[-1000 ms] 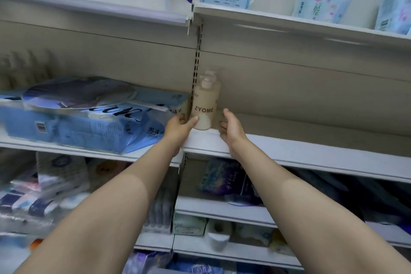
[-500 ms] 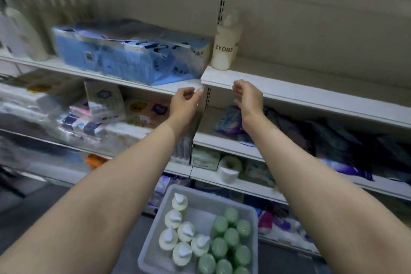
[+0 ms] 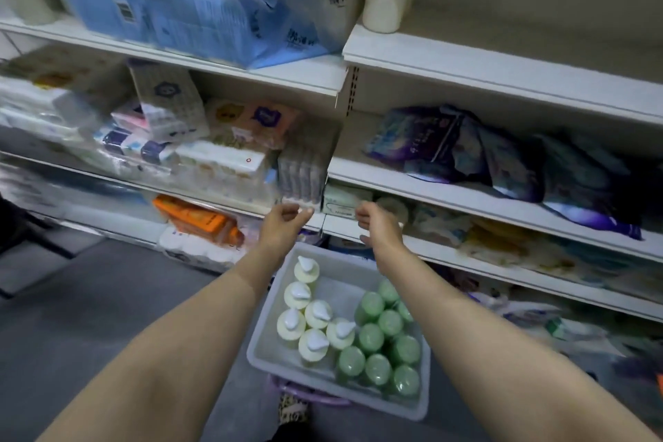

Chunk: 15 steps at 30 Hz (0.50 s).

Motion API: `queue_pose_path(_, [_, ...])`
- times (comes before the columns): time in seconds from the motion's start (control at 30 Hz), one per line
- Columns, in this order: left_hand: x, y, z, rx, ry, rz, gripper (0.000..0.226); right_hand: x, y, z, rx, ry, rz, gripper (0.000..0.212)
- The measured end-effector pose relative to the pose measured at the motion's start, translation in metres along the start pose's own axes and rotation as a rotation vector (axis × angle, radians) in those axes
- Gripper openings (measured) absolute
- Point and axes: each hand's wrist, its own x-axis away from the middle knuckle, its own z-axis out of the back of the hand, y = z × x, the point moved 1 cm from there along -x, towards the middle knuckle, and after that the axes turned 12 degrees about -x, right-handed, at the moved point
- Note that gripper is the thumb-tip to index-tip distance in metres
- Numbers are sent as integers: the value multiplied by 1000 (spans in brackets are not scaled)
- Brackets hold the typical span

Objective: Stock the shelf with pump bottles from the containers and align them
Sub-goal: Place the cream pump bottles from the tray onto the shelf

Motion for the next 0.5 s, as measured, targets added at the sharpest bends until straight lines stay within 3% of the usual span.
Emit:
queue_pose_path(0.07, [-4,-22,-3,-33,-46,47,47,-12,24,0,28,-3,-74,41])
queue_pose_path(0.5, [-58,-136,-24,-305,-354,282,67,-85,138,-34,109,21,-415,38])
